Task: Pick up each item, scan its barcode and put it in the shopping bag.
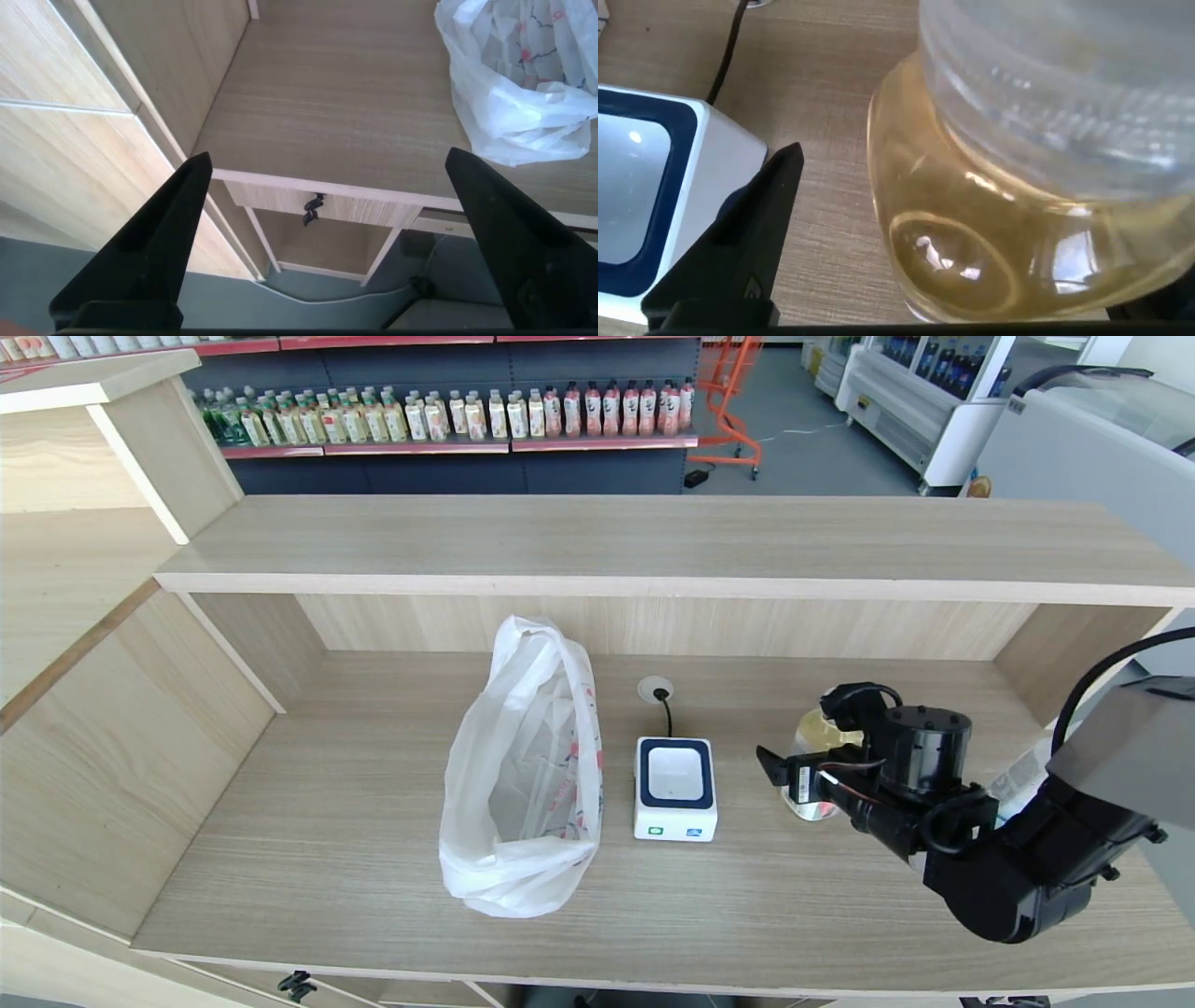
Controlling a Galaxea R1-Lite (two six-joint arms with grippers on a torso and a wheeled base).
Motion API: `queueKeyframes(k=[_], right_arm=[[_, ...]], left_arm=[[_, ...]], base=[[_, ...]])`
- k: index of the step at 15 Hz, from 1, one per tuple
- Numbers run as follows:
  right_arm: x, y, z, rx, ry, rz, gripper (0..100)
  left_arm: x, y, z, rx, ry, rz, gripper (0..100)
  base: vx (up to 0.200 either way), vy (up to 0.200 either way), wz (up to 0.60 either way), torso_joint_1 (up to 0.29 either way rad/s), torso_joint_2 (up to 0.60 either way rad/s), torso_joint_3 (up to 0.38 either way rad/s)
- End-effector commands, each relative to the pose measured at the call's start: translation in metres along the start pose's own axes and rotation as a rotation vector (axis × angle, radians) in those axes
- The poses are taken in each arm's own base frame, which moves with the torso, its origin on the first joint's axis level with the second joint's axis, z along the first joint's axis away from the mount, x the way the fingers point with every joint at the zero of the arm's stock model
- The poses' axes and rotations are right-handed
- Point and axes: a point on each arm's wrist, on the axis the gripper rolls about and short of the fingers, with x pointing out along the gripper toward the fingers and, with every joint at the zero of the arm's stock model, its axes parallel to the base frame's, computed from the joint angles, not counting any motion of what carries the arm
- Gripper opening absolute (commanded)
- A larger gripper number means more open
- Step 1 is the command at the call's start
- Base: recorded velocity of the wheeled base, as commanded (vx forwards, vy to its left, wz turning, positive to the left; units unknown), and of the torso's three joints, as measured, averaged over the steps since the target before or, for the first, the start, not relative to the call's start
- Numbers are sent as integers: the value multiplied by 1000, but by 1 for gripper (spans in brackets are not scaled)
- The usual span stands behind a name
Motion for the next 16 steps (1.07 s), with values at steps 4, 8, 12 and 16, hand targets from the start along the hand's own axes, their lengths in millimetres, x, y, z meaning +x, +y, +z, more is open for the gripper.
queueKeyframes(k=[4,8,12,16], right_arm=[[6,2,-3,-7,-12,5,0],[7,1,-4,-31,-12,-1,0],[6,2,0,-55,-24,2,0],[-6,-13,33,-29,-105,-16,0]], left_arm=[[0,0,0,0,0,1,100],[0,0,0,0,0,1,100],[0,0,0,0,0,1,100],[0,0,0,0,0,1,100]], base=[[0,0,0,0,0,0],[0,0,0,0,0,0],[0,0,0,0,0,0],[0,0,0,0,0,0]])
